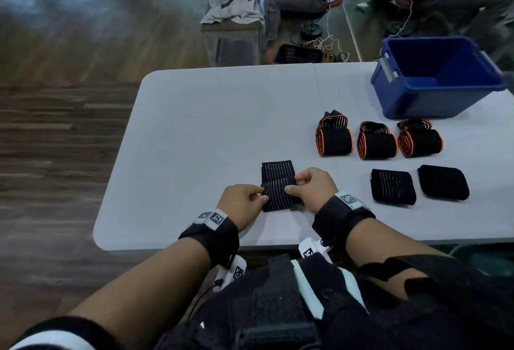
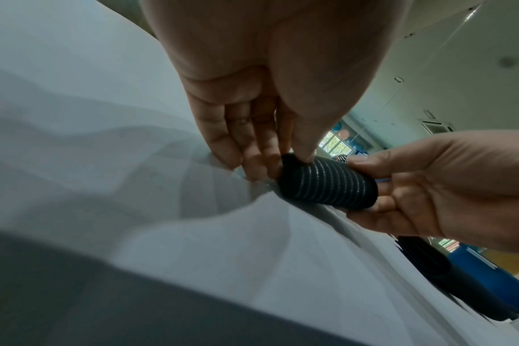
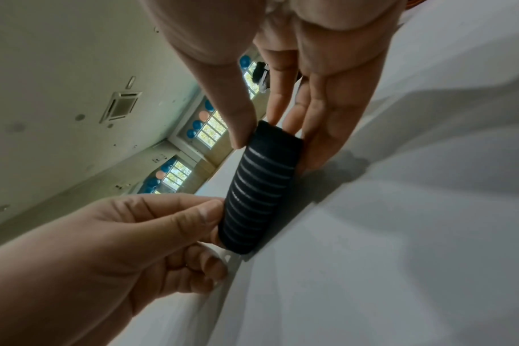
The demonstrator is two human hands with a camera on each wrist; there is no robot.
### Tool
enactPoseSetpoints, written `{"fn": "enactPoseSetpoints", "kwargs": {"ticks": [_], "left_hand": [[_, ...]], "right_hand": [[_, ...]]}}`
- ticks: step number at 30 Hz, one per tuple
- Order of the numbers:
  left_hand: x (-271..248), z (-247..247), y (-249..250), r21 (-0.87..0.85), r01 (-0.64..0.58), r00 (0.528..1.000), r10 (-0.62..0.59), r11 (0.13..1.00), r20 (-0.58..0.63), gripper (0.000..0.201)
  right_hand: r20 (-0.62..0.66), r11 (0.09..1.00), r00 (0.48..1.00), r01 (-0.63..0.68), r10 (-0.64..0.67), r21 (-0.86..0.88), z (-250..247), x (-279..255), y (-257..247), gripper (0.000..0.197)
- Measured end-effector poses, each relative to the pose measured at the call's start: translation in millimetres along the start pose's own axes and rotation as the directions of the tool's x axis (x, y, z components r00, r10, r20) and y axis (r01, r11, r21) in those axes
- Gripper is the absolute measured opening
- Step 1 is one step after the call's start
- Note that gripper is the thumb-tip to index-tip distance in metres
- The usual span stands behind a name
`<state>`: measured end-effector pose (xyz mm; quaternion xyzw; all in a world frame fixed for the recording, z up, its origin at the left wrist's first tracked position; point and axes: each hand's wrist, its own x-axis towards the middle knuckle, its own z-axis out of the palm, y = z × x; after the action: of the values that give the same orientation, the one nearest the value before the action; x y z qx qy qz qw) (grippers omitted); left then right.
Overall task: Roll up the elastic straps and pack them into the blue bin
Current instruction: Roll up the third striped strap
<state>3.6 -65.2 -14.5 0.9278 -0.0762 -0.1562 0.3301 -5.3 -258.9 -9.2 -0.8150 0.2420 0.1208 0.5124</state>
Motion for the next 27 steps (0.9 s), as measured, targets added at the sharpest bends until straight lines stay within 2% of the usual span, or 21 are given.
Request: {"fn": "enactPoseSetpoints", "kwargs": {"ticks": [4, 8, 11, 13, 16, 19, 27], "left_hand": [[-2.4, -3.1, 4.4, 0.026, -0.010, 1.000, 0.010, 1.000, -0.003, 0.025], [0.7, -4.2, 2.8, 0.059, -0.038, 0.999, 0.039, 0.998, -0.011, 0.021], [4.0, -3.5, -0.7, -0.058, -0.068, 0.992, 0.061, 0.996, -0.114, 0.043], [6.4, -4.6, -1.0, -0.105, -0.109, 0.987, 0.095, 0.988, -0.131, 0.058], [10.5, -7.5, -1.1, -0.115, -0.166, 0.985, 0.159, 0.979, -0.066, 0.070], [14.6, -9.8, 0.9, -0.120, -0.190, 0.981, 0.193, 0.974, 0.011, 0.073], [25.9, -5.5, 15.8, -0.118, -0.238, 0.947, 0.258, 0.964, 0.191, 0.048]], "right_hand": [[0.028, 0.980, 0.997, -0.070, 0.065, 0.187, -0.1, -2.3, -5.1, 0.046], [0.090, 0.970, 0.996, -0.003, -0.020, 0.242, 0.8, -2.6, -11.0, 0.058], [0.140, 0.976, 0.983, 0.087, -0.117, 0.202, 3.5, -5.0, -14.2, 0.063], [0.151, 0.974, 0.973, 0.151, -0.177, 0.170, 3.8, -9.5, -16.8, 0.065], [0.122, 0.967, 0.964, 0.221, -0.237, 0.131, 3.0, -16.0, -19.2, 0.065], [0.068, 0.958, 0.958, 0.273, -0.279, 0.090, 1.7, -20.7, -16.9, 0.065], [-0.123, 0.958, 0.951, 0.287, -0.285, -0.005, -3.9, -35.1, -0.6, 0.065]]}}
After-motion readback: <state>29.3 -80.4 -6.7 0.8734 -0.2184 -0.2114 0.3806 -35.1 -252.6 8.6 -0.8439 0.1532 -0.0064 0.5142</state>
